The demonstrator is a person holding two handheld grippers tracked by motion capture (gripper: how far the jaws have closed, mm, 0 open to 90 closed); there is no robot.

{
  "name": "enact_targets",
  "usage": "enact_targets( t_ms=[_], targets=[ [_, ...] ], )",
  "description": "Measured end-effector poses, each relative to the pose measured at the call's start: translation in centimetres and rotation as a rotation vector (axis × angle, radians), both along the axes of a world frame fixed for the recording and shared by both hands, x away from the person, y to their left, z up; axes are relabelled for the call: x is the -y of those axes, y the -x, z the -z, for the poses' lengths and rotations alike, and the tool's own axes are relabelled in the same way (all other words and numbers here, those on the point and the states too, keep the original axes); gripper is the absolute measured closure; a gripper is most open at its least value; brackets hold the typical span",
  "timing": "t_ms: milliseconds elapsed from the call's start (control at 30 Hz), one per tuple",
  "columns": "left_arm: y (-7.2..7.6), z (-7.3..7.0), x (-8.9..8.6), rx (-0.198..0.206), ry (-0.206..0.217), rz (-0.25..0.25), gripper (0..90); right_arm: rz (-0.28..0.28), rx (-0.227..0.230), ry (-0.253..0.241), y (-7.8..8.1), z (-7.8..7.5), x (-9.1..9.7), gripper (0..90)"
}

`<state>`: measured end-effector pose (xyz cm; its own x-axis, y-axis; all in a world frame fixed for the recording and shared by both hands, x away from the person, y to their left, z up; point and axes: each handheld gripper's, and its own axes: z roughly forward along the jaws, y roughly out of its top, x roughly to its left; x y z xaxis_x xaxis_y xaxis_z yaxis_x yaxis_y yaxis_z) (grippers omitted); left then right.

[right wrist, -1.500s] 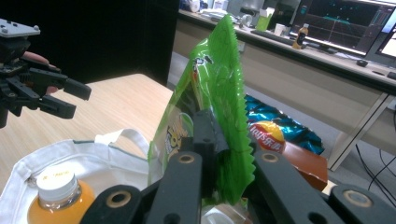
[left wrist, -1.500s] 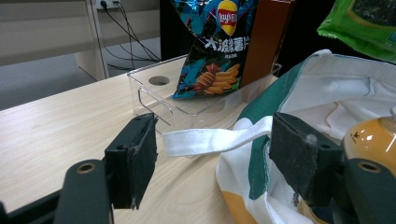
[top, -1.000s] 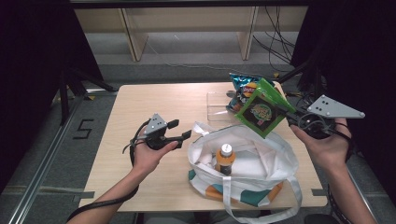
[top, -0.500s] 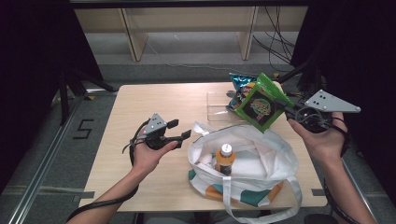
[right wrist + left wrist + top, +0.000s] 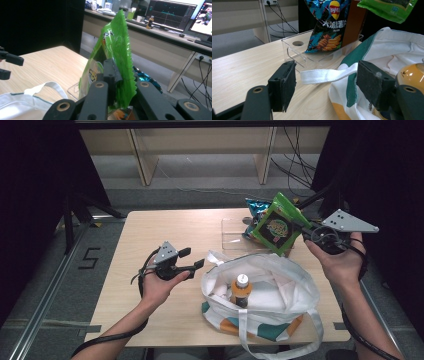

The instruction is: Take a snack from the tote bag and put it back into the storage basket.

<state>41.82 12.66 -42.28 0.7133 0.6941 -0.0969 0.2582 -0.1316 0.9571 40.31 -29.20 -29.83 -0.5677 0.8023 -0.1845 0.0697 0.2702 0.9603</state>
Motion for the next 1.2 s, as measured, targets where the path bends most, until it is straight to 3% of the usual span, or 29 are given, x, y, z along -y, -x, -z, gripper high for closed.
enact_targets(
  t_ms=[400,433,767,1200],
  targets=[
    [0.0,0.0,-0.1,0.0,0.001,-0.003,31.7,0.036,0.016,0.012,-1.8,0.0,-0.4,85.3],
    [0.0,0.0,-0.1,-0.001,0.001,-0.003,31.6,0.03,0.001,-0.002,-1.9,0.1,-0.5,85.3],
    [0.0,0.0,-0.1,0.0,0.0,0.0,31.6,0.052,0.008,-0.006,-3.0,0.2,-0.8,85.2],
    [0.0,0.0,-0.1,0.0,-0.001,-0.001,31.6,0.067,-0.005,0.012,-5.1,1.4,-1.7,84.9]
  ],
)
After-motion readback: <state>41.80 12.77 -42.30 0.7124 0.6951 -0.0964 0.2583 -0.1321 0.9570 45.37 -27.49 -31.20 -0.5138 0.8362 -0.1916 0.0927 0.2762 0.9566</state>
